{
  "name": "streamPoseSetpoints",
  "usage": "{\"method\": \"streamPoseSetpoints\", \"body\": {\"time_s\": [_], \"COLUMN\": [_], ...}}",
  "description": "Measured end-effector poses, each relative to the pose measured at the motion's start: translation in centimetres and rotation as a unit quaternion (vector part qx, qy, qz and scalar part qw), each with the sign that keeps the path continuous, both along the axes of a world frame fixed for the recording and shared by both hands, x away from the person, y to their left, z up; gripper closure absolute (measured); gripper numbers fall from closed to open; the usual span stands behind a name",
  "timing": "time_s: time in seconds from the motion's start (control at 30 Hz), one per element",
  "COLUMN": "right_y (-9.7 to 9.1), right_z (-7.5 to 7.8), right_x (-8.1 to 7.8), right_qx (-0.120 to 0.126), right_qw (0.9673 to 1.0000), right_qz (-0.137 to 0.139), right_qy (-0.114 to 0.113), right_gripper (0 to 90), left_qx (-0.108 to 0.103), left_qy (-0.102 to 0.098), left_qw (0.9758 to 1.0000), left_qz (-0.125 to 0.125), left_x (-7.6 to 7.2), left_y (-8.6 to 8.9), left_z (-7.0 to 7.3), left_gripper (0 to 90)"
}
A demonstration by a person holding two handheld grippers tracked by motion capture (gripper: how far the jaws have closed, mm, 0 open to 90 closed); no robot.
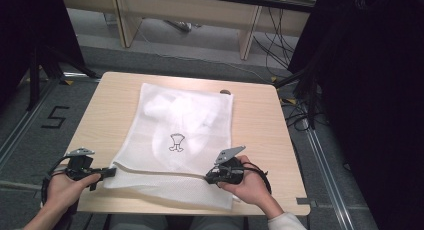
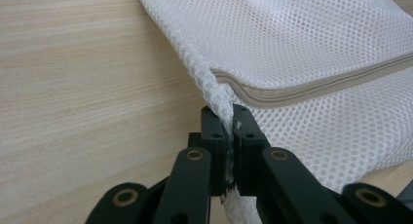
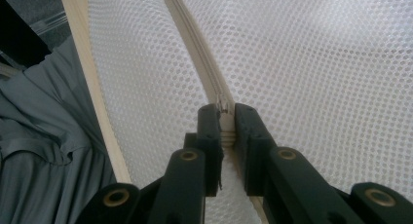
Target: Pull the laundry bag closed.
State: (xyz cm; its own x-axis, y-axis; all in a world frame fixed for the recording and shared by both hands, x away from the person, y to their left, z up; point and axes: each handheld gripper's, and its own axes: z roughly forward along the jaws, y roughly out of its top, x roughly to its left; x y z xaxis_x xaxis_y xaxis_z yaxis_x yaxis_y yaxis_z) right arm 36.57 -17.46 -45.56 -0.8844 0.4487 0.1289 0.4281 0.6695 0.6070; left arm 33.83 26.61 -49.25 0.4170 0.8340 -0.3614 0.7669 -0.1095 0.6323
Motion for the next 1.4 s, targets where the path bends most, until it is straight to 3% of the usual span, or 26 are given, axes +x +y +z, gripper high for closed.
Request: {"method": "streamPoseSetpoints", "body": {"time_s": [0.37,0.47,0.57,0.7,0.73,1.0,1.4], "right_y": [-0.5,-0.6,-0.7,-0.8,-0.9,-1.0,-1.6], "right_z": [0.1,0.1,0.0,0.0,0.1,0.0,0.1], "right_x": [0.0,-0.1,0.0,-0.1,-0.1,0.0,-0.3], "right_qx": [-0.003,-0.003,0.0,0.0,-0.004,-0.002,-0.001], "right_qw": [1.0,0.9999,1.0,1.0,0.9999,1.0,0.9996], "right_qz": [-0.003,-0.014,-0.005,-0.008,-0.011,-0.006,-0.026], "right_qy": [-0.002,0.008,0.0,0.006,0.002,0.005,0.011], "right_gripper": [82.4,82.4,82.4,82.4,82.4,82.4,82.4], "left_qx": [0.004,0.003,0.004,0.001,0.003,0.002,0.005], "left_qy": [0.0,0.001,0.001,0.0,0.002,0.002,0.001], "left_qw": [1.0,1.0,1.0,1.0,1.0,1.0,1.0], "left_qz": [-0.004,-0.003,-0.003,0.006,-0.003,-0.003,-0.003], "left_x": [0.0,0.0,0.0,0.0,0.0,0.0,0.0], "left_y": [0.1,0.0,0.0,-0.1,0.0,0.0,0.0], "left_z": [0.0,0.0,0.0,-0.1,0.0,0.0,0.0], "left_gripper": [85.2,85.1,85.1,85.2,85.2,85.2,85.2]}}
